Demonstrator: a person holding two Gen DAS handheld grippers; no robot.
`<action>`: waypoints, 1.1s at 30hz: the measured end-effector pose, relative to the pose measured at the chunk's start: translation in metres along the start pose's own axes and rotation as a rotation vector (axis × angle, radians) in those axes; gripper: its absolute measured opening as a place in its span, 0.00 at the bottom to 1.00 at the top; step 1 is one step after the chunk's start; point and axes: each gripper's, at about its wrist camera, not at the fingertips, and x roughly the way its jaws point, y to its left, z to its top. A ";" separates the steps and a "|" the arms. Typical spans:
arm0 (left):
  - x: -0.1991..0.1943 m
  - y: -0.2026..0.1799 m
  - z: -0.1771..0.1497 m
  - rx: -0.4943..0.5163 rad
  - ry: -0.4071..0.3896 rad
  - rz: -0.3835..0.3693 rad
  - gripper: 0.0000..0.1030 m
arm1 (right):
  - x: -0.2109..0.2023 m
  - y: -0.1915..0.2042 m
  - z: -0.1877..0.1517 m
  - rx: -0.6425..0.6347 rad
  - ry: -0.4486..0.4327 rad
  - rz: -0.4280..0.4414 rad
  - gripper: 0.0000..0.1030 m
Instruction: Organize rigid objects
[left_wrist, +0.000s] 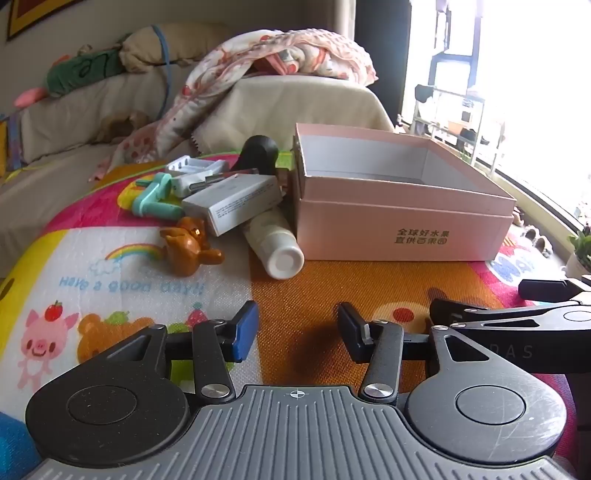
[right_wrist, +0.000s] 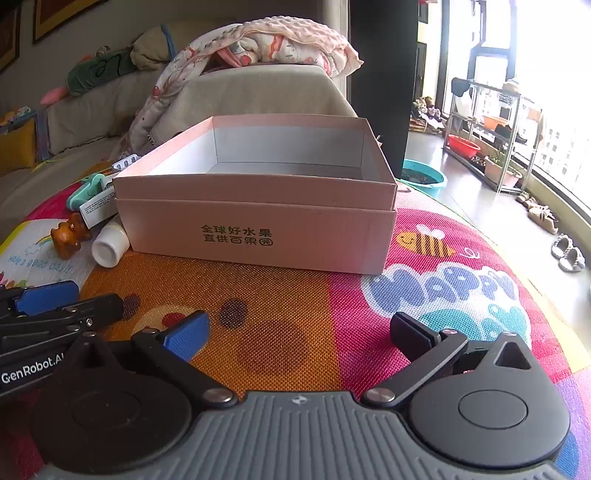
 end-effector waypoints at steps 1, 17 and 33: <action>0.000 0.000 0.000 -0.001 0.000 -0.001 0.51 | 0.000 0.000 0.000 0.002 -0.001 0.001 1.00; 0.000 -0.001 0.000 0.008 -0.001 0.007 0.52 | -0.001 -0.001 0.000 0.002 0.000 0.002 1.00; 0.000 -0.001 0.000 0.006 -0.002 0.005 0.52 | -0.001 -0.001 0.000 0.003 0.000 0.002 1.00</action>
